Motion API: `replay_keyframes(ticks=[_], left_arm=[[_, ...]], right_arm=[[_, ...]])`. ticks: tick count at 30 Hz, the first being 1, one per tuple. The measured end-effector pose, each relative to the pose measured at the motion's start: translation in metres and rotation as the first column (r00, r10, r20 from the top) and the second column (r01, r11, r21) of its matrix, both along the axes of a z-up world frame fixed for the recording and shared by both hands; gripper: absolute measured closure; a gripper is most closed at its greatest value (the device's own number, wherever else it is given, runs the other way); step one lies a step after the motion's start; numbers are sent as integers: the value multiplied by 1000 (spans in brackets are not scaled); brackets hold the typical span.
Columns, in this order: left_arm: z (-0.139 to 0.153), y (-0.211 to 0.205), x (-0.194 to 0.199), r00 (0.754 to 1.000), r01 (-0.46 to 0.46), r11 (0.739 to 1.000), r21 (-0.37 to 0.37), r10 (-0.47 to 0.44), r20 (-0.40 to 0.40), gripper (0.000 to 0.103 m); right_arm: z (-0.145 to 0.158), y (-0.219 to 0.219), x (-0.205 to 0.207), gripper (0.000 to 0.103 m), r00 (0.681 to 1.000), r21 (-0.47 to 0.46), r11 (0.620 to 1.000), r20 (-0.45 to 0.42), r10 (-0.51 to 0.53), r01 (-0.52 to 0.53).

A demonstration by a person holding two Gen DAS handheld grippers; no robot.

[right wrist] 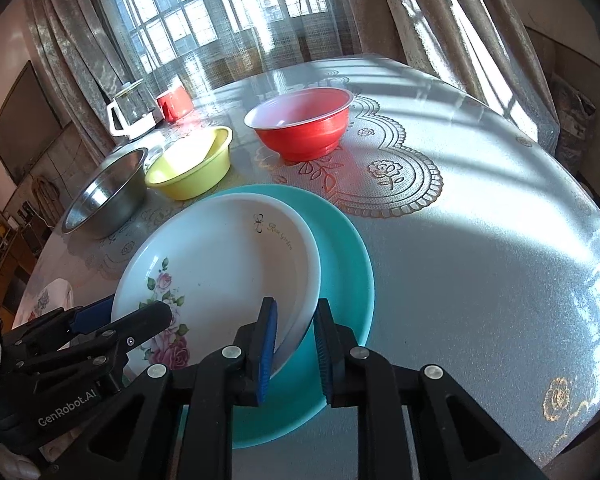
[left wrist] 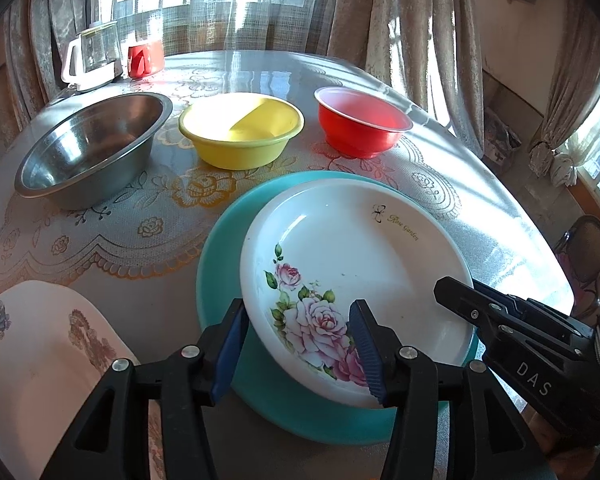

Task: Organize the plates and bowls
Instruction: 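Carry the rose-pattern plate onto the teal plate with the right gripper, then open the right gripper and withdraw from the stacked plates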

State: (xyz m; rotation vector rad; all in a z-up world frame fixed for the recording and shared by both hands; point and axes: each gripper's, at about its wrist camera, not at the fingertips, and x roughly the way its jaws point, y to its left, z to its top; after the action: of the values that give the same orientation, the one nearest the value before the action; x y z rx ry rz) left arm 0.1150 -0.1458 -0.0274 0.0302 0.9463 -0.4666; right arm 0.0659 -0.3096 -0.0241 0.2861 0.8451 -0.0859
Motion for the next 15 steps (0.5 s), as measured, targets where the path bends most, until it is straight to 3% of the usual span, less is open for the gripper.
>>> replay_keyframes(ticks=[15], left_arm=[[7,9,-11,996,-55,998,24,53,73,41]], right_arm=[[-4,4,-3,72,1000,13,1000,-15,-7,7]])
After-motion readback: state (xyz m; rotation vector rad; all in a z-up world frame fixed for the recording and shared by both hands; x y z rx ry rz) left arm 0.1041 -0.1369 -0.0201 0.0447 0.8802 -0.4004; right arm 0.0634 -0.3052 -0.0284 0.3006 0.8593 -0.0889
